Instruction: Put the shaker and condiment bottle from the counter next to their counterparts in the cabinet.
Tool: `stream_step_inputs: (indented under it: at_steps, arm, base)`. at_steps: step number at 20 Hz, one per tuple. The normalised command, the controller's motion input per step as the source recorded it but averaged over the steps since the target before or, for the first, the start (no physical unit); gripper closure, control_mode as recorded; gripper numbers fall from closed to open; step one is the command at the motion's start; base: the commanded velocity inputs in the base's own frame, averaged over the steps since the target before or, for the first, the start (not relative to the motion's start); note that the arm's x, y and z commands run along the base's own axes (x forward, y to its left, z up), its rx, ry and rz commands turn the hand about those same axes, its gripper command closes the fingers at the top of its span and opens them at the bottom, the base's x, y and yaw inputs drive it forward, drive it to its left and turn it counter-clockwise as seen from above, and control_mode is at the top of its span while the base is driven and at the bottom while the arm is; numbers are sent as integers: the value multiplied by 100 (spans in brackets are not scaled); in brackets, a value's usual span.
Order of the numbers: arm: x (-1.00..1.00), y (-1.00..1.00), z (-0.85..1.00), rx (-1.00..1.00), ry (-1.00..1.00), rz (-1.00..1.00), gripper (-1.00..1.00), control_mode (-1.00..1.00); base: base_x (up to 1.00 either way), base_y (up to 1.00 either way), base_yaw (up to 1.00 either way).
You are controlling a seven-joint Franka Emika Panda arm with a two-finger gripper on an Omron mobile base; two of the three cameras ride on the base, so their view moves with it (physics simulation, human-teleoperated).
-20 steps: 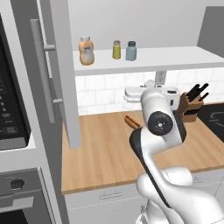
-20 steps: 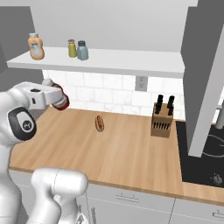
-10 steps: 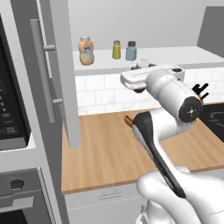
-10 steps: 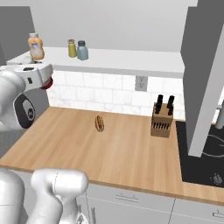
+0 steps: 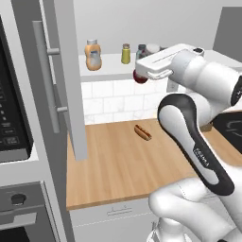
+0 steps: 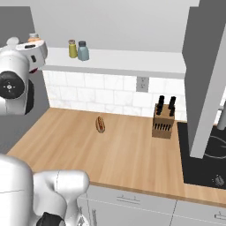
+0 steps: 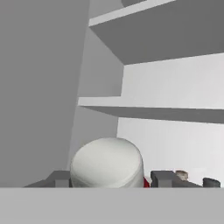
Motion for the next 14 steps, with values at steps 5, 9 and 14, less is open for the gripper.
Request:
stream_step_inputs:
  at_steps: [5,9,14]
  arm:
    - [-1,0,5,0,0,12,100,-100]
    - [6,0,0,1,3,0,100,-100]
    - [69,-7,3,13,26,7,100,-100]
  base:
    - [0,0,0]
    - [0,0,0]
    - [0,0,0]
